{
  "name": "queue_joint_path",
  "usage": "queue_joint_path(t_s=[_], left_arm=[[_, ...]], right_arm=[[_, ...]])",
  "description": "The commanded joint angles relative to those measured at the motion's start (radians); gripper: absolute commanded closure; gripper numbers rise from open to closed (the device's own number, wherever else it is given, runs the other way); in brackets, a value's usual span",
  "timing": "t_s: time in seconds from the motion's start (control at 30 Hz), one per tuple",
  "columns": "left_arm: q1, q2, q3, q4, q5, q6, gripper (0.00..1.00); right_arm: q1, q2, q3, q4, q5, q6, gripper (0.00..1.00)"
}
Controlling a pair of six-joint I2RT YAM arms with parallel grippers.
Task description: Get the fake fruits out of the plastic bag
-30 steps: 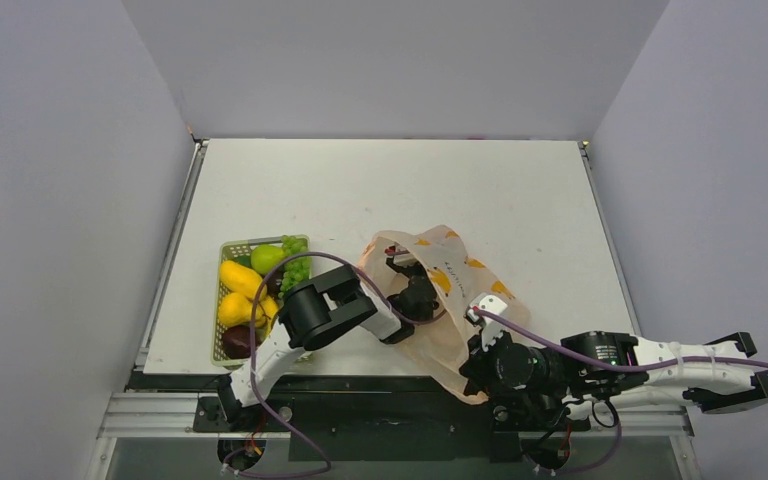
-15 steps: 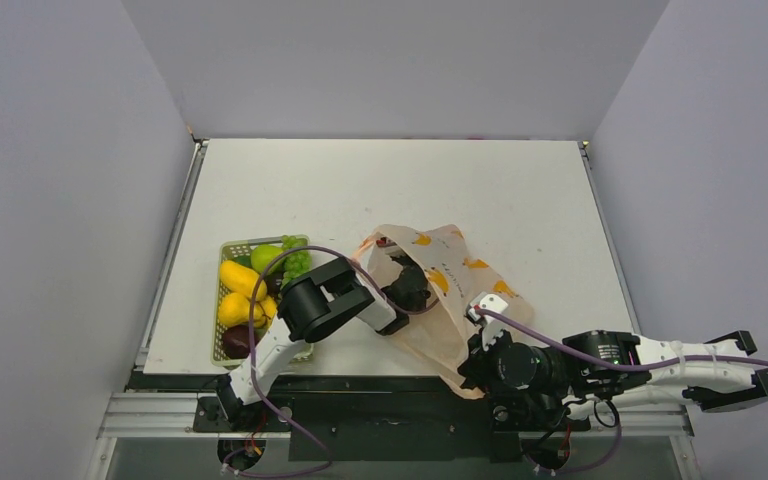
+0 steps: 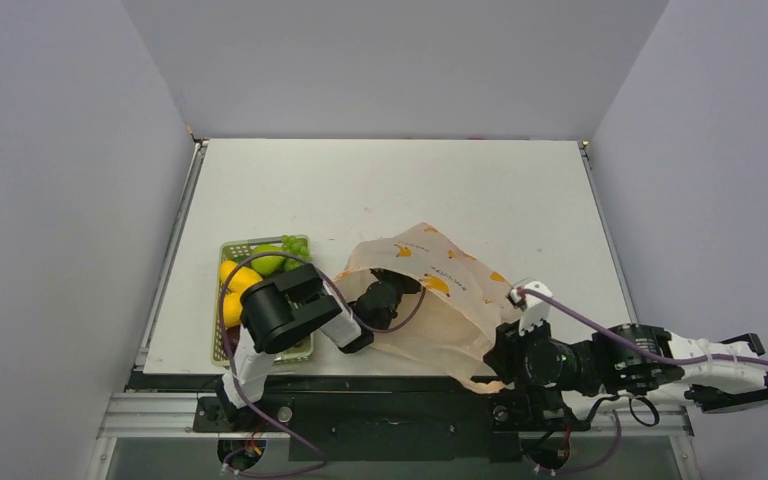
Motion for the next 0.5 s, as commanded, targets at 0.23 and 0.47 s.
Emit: queue_joint_path(t_s=[0.23, 0.47], left_arm=[[-0.008, -0.24, -0.024, -0.17, 0.314, -0.186, 0.7], [-0.007, -0.223, -0.02, -0.177, 0.312, -0.243, 0.69]], right_arm=[[0.007, 0.248, 0.255, -0.271, 0.261, 0.154, 0.23], [-0.018, 0.409, 0.481, -0.199, 0.384, -0.273, 0.15]])
